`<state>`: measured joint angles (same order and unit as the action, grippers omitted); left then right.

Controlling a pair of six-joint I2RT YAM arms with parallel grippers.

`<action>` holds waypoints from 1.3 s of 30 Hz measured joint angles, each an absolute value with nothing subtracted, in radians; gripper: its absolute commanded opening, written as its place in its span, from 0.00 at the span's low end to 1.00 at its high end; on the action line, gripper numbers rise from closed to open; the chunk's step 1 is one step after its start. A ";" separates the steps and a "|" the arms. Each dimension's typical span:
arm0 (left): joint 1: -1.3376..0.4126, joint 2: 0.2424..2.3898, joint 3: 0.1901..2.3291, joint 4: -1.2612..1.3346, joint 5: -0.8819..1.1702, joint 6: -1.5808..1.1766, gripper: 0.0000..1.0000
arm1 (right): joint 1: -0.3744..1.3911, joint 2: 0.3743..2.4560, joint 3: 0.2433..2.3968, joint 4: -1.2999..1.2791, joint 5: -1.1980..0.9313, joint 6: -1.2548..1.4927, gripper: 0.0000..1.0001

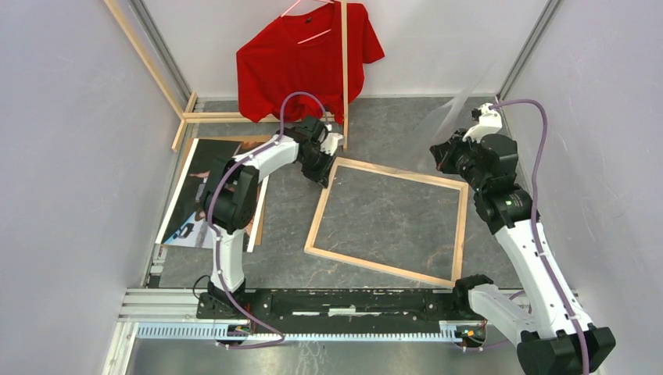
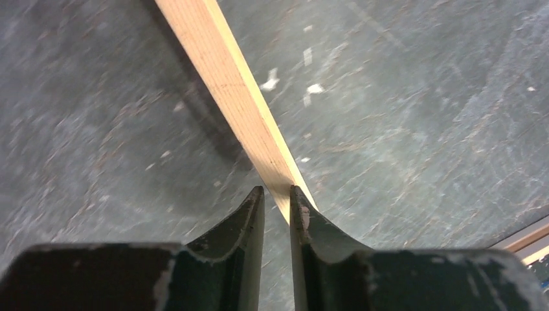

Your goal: Put the photo into the frame

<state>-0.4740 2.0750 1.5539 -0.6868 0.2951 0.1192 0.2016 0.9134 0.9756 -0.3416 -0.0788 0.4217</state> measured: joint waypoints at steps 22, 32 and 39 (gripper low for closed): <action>-0.191 1.826 1.201 -0.617 0.270 0.002 0.49 | 0.206 1.172 1.015 -0.136 -0.345 0.525 0.00; -0.185 1.832 1.177 -0.639 0.266 -0.041 0.52 | 0.208 1.177 1.060 -0.122 -0.401 0.526 0.00; -0.196 1.882 1.225 -0.667 0.263 -0.059 0.10 | 0.208 1.177 1.064 -0.121 -0.418 0.532 0.00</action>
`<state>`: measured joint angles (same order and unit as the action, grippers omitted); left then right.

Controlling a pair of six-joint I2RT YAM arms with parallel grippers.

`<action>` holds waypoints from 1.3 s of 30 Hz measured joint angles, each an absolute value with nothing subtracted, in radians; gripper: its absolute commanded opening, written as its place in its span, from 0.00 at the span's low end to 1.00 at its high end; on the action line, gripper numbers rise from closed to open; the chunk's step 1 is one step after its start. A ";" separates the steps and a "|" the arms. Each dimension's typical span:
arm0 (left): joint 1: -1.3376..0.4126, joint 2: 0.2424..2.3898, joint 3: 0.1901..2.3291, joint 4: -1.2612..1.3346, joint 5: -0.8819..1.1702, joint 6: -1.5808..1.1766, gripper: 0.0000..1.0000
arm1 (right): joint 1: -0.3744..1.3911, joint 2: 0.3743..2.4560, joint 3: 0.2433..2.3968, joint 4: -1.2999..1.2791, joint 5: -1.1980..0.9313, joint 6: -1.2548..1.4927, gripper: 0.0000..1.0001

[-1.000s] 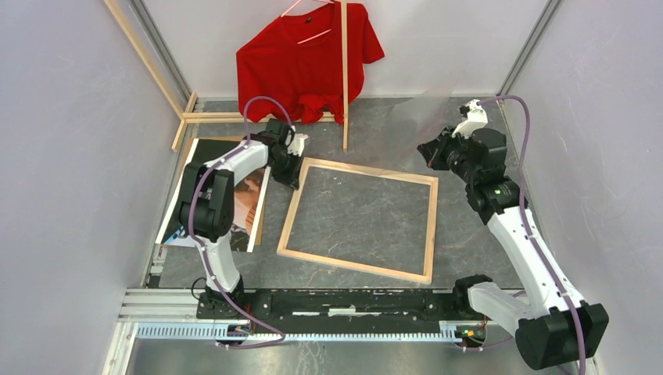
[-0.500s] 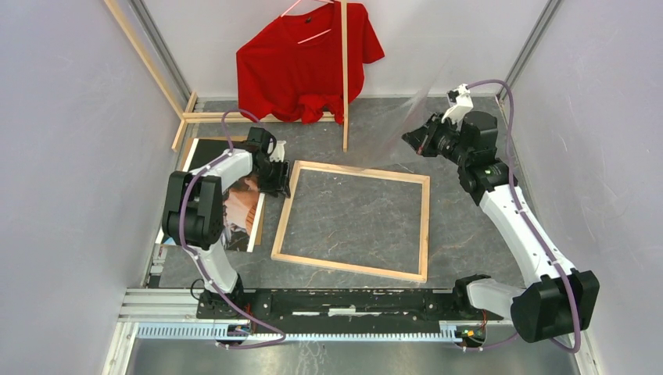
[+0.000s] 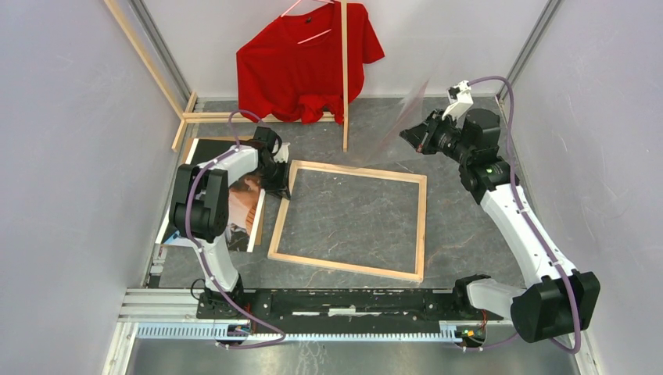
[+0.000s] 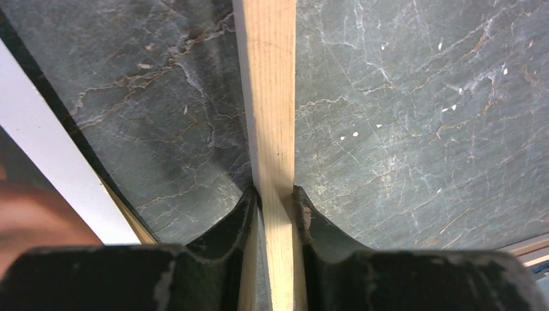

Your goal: Put the photo into the frame

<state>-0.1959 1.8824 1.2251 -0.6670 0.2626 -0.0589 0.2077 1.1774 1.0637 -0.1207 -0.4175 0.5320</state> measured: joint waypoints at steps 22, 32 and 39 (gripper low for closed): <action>-0.173 1.848 1.112 -0.541 0.426 -0.356 0.12 | 0.215 1.271 1.093 0.163 -0.535 0.763 0.00; -0.188 1.863 1.151 -0.587 0.413 -0.191 0.36 | 0.308 1.270 1.088 0.225 -0.612 0.860 0.00; -0.178 1.806 1.142 -0.603 0.415 -0.118 0.84 | 0.327 1.187 1.042 0.255 -0.656 0.911 0.00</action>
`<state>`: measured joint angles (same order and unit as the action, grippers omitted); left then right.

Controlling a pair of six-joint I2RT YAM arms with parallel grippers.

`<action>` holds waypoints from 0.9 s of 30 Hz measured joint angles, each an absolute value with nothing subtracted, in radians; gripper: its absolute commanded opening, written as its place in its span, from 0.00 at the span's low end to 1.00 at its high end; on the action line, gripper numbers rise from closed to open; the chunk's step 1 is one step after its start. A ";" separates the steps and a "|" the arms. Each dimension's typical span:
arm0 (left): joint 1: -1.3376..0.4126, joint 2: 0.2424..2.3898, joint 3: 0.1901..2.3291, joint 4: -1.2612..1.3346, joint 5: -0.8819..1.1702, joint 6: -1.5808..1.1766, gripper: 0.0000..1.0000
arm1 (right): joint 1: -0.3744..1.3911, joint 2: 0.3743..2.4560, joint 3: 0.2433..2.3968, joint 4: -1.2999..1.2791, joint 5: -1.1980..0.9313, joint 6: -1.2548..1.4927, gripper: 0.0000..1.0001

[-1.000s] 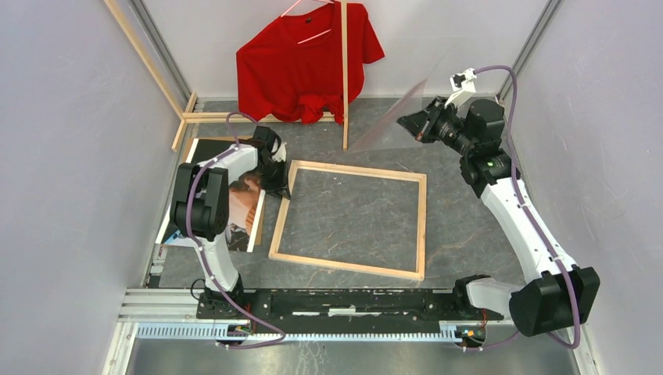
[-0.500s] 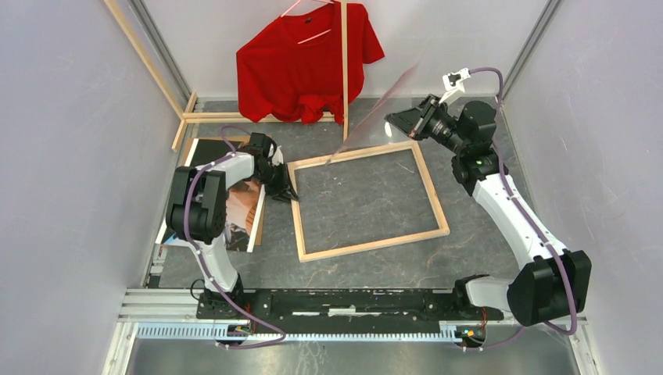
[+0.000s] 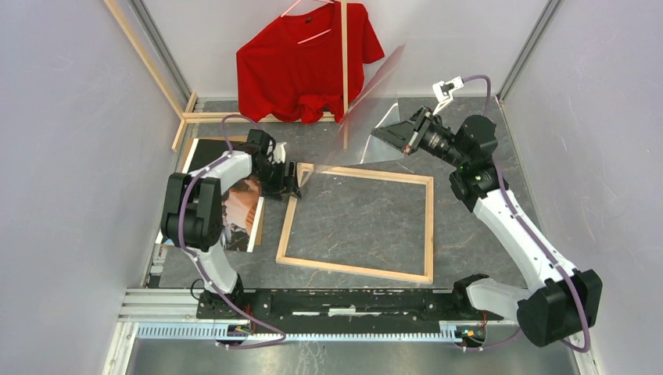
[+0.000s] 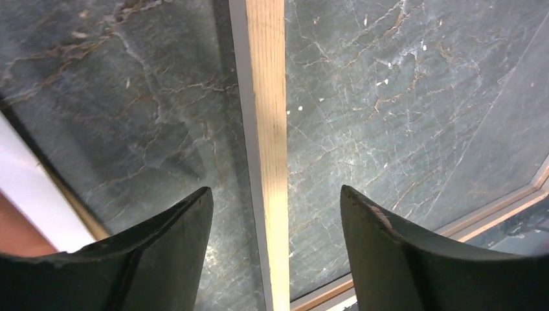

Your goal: Put the photo into the frame

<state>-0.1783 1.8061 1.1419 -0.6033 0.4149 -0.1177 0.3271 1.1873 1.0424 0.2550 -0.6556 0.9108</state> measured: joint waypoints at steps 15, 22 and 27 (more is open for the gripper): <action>0.251 1.668 1.420 -0.781 0.479 -0.023 0.92 | 0.548 1.263 1.129 0.282 -0.658 0.949 0.00; 0.435 1.697 1.522 -0.815 0.477 0.052 0.90 | 0.587 1.224 1.100 0.303 -0.635 0.962 0.00; 0.418 1.697 1.416 -0.817 0.520 0.105 0.88 | 0.587 1.077 0.836 0.366 -0.583 0.976 0.00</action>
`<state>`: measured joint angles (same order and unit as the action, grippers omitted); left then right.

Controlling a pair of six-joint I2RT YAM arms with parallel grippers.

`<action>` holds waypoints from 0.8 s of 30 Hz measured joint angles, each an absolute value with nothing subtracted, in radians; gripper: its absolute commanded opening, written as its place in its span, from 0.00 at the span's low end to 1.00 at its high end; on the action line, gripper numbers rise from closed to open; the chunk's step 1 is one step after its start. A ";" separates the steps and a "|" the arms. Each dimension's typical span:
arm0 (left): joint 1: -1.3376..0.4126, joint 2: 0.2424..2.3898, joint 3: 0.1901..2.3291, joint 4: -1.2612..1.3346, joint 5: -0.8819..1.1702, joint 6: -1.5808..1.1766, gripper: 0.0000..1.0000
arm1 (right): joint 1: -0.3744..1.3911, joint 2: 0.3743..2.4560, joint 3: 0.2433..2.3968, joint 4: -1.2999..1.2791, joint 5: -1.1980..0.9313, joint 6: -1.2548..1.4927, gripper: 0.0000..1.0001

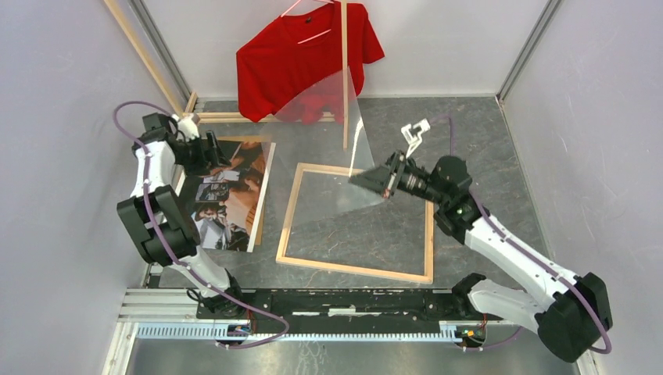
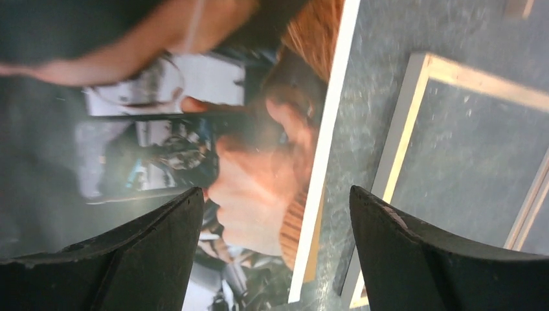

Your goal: Put the photo into the frame

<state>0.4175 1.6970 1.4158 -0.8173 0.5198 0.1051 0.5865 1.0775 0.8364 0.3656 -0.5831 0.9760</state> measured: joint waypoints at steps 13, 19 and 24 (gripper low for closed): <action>0.007 1.714 1.152 -0.764 0.381 0.329 0.84 | 0.580 0.945 0.176 0.413 -0.349 1.017 0.37; 0.030 1.723 1.129 -0.717 0.279 0.385 0.79 | 0.576 0.935 0.168 0.426 -0.313 0.966 0.60; 0.011 1.723 1.078 -0.693 0.238 0.415 0.78 | 0.531 1.017 0.167 0.418 -0.358 0.902 0.69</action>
